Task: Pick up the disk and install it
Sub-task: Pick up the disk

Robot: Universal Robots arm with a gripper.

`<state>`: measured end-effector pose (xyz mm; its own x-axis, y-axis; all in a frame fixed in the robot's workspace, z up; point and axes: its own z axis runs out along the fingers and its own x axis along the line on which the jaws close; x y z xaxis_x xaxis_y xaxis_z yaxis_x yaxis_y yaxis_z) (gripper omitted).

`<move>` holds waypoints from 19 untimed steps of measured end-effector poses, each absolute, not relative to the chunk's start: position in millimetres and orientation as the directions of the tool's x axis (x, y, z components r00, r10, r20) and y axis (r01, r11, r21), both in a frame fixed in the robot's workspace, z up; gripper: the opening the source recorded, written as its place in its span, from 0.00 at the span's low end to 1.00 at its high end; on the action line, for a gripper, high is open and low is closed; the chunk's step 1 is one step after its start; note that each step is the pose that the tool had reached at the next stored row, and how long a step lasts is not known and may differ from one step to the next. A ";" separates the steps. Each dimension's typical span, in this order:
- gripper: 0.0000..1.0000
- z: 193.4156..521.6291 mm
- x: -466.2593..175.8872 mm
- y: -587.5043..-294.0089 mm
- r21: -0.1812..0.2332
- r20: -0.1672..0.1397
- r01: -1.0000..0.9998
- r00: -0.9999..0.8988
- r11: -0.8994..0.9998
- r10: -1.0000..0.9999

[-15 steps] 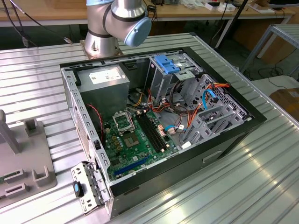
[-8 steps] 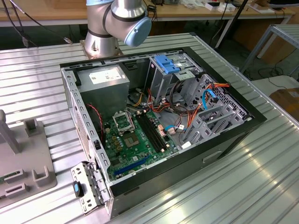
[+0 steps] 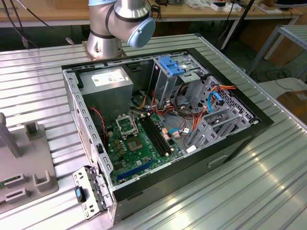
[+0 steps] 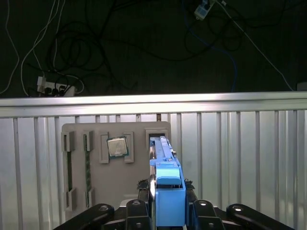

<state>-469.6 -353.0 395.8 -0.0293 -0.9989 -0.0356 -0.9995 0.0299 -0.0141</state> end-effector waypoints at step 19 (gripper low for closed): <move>0.37 403.9 -469.6 -353.0 -0.015 -0.036 -0.999 -0.029 0.030 -0.999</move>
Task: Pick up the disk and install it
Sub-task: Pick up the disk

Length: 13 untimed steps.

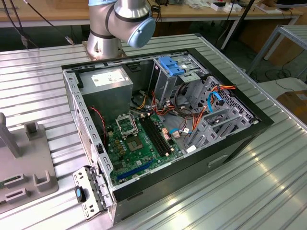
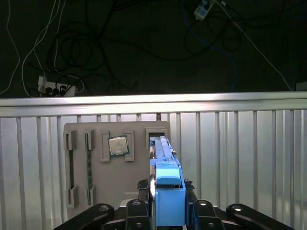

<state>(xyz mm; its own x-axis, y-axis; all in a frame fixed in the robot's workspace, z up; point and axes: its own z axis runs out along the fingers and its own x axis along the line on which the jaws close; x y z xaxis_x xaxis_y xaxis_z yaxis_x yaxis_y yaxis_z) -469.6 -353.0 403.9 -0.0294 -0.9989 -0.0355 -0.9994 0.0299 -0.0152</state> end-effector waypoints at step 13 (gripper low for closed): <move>0.37 435.1 -469.7 -353.0 -0.015 -0.035 -0.999 -0.029 0.030 -0.999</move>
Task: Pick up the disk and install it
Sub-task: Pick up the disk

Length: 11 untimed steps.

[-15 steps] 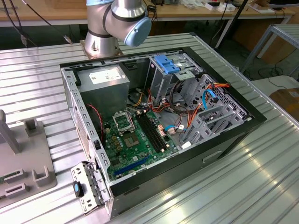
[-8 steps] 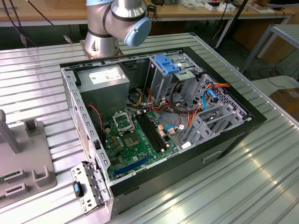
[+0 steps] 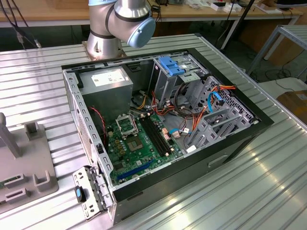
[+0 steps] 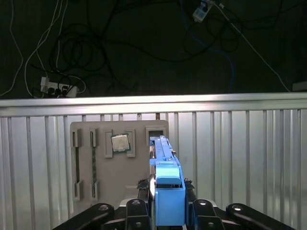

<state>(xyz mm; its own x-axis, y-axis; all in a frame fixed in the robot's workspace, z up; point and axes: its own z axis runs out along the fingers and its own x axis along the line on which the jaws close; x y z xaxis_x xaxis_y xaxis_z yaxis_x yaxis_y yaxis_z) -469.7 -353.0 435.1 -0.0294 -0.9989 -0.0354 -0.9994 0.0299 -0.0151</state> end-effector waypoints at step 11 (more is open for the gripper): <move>0.37 453.3 -470.9 -353.0 -0.024 -0.036 -0.999 -0.029 0.030 -0.999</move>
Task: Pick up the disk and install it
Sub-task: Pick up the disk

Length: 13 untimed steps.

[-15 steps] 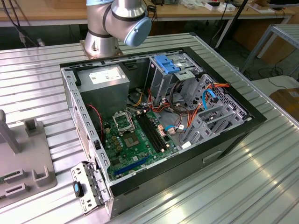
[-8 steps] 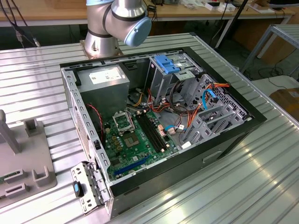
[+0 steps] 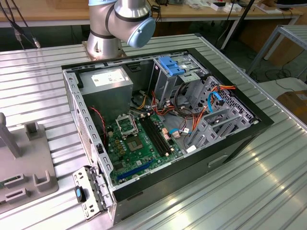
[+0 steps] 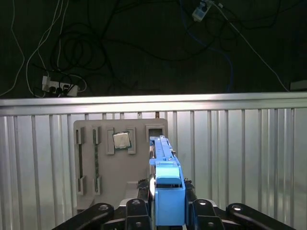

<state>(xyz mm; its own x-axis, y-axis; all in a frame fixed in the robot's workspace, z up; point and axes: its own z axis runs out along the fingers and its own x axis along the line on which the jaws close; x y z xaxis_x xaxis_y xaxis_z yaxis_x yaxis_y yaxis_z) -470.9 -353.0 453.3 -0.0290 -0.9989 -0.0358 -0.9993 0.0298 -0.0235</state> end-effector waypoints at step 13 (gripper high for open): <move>0.37 488.6 -471.0 -353.0 -0.030 -0.036 -0.999 -0.029 0.030 -0.999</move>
<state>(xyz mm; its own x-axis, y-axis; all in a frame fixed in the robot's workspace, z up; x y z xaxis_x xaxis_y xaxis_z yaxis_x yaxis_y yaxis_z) -471.0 -353.0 488.6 -0.0288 -0.9989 -0.0359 -0.9991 0.0299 -0.0301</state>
